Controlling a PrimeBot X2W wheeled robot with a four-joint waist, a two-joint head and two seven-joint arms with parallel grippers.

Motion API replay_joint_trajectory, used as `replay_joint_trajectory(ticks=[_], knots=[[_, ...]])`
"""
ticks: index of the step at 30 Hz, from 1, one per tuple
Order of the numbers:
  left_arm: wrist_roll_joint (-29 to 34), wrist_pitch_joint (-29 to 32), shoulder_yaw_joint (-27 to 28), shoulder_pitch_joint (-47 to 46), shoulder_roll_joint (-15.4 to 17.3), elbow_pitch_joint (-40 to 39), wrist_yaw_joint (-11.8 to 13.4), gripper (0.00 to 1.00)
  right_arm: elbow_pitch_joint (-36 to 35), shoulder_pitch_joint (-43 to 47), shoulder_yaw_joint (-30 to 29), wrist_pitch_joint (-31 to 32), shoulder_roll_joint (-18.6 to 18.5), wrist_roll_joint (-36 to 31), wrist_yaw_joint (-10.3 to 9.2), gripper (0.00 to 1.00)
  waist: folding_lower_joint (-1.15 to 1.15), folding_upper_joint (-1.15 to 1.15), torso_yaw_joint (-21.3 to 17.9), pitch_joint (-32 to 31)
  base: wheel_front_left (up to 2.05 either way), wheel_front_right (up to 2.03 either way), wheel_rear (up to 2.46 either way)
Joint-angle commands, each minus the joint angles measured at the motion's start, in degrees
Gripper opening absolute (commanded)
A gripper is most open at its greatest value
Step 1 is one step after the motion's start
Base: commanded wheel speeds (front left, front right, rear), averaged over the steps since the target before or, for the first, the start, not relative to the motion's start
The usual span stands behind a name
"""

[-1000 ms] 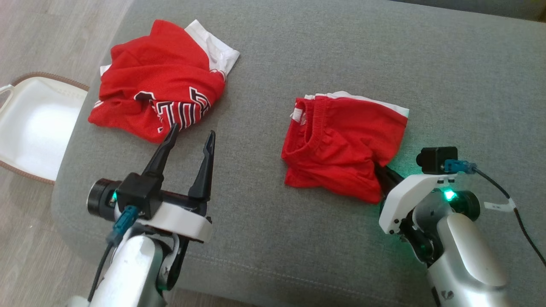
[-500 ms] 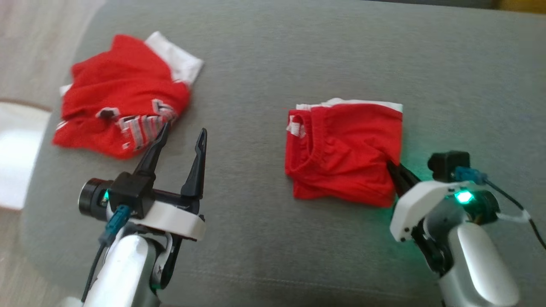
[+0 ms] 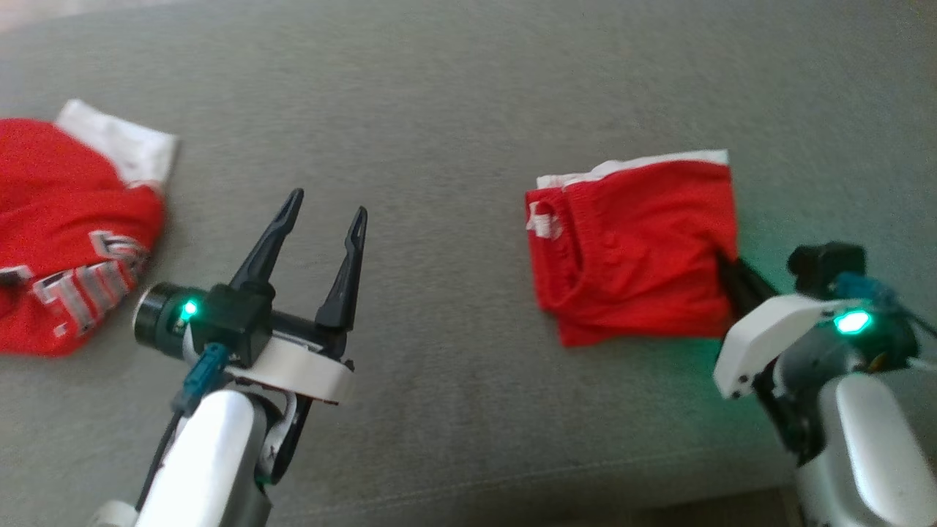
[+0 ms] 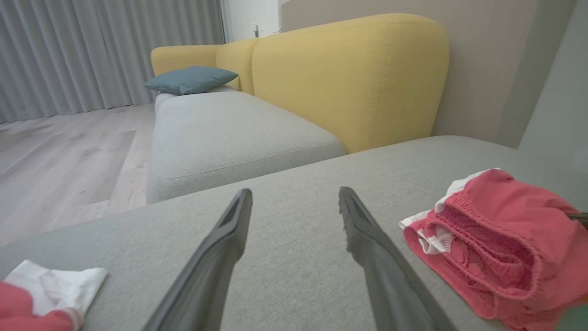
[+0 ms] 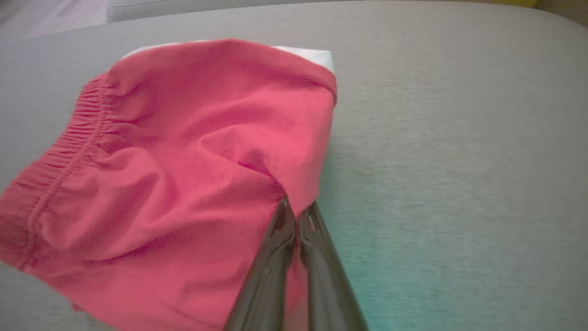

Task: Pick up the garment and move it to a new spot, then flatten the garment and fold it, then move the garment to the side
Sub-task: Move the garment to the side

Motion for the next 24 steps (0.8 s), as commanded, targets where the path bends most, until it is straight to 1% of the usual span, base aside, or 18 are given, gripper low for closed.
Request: replay_joint_trajectory(ticks=[1,5,9,18,20,24], knots=[[0.43,-0.07,1.83,-2.89,1.50,-2.31,-0.12,1.00,-2.36,-3.19,0.33,-0.40,-1.32,-0.83,0.37,0.00,0.00,0.00,-3.00,2.22,0.00,0.00,0.00],[0.54,0.47,1.59,-3.57,2.20,-3.08,-0.45,1.00,-1.46,-5.64,-2.05,-0.92,-2.60,-1.53,0.37,0.00,0.00,0.00,-5.48,3.97,0.00,0.00,0.00],[1.02,0.96,1.03,-4.38,3.00,-4.27,-0.92,1.00,-0.58,-8.55,-5.27,-1.94,-4.12,-2.09,0.37,0.00,0.00,0.00,-7.17,5.69,0.00,0.00,0.00],[2.02,1.81,-0.04,-7.34,4.18,-6.97,-1.76,1.00,1.46,-15.57,-12.27,-3.67,-6.64,-1.96,0.37,0.00,0.00,0.00,-8.97,9.50,0.00,0.00,0.00],[2.14,1.91,-0.19,-7.92,4.27,-7.61,-1.81,1.00,2.24,-16.62,-12.86,-4.10,-6.79,-2.03,0.37,0.00,0.00,0.00,-9.25,10.37,0.00,0.00,0.00],[2.12,2.12,-0.08,-8.96,4.72,-8.96,-1.77,1.00,3.49,-18.69,-16.42,-5.92,-5.42,-3.56,0.37,0.00,0.00,0.00,-9.80,12.24,0.00,0.00,0.00]])
